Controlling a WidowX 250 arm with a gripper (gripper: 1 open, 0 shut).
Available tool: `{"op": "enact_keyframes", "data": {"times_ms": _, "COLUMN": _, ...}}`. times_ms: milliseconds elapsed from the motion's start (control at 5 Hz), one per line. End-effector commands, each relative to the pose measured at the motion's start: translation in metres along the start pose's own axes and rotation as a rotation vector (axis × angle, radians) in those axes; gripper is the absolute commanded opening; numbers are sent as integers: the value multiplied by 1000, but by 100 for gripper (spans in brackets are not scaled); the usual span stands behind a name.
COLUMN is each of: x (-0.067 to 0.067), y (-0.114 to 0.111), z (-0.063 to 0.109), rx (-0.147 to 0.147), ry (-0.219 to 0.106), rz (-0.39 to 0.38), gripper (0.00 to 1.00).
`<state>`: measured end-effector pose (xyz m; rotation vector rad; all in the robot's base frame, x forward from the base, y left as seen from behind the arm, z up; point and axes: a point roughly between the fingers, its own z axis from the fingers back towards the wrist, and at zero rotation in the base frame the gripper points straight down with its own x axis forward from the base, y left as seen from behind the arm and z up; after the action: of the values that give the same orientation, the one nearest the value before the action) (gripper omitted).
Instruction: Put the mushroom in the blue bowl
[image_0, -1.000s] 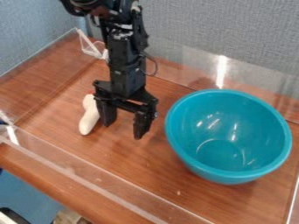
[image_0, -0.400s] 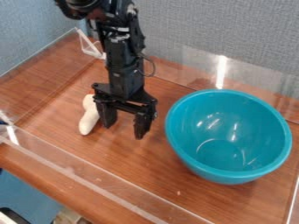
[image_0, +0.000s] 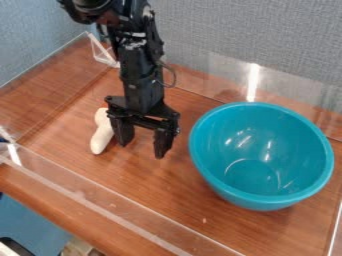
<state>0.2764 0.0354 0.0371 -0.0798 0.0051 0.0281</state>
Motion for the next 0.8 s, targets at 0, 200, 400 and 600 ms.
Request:
{"op": "enact_keyframes", "data": {"times_ms": 0, "x": 4, "y": 4, "z": 7, "rx": -3, "ry": -40, "rz": 14, "gripper": 100}}
{"op": "enact_keyframes", "data": {"times_ms": 200, "x": 5, "y": 4, "z": 7, "rx": -8, "ry": -48, "rz": 21, "gripper": 100}}
{"op": "enact_keyframes", "data": {"times_ms": 400, "x": 6, "y": 4, "z": 6, "rx": -13, "ry": -56, "rz": 29, "gripper": 100}}
{"op": "enact_keyframes", "data": {"times_ms": 600, "x": 7, "y": 5, "z": 6, "rx": -16, "ry": -63, "rz": 37, "gripper": 100}}
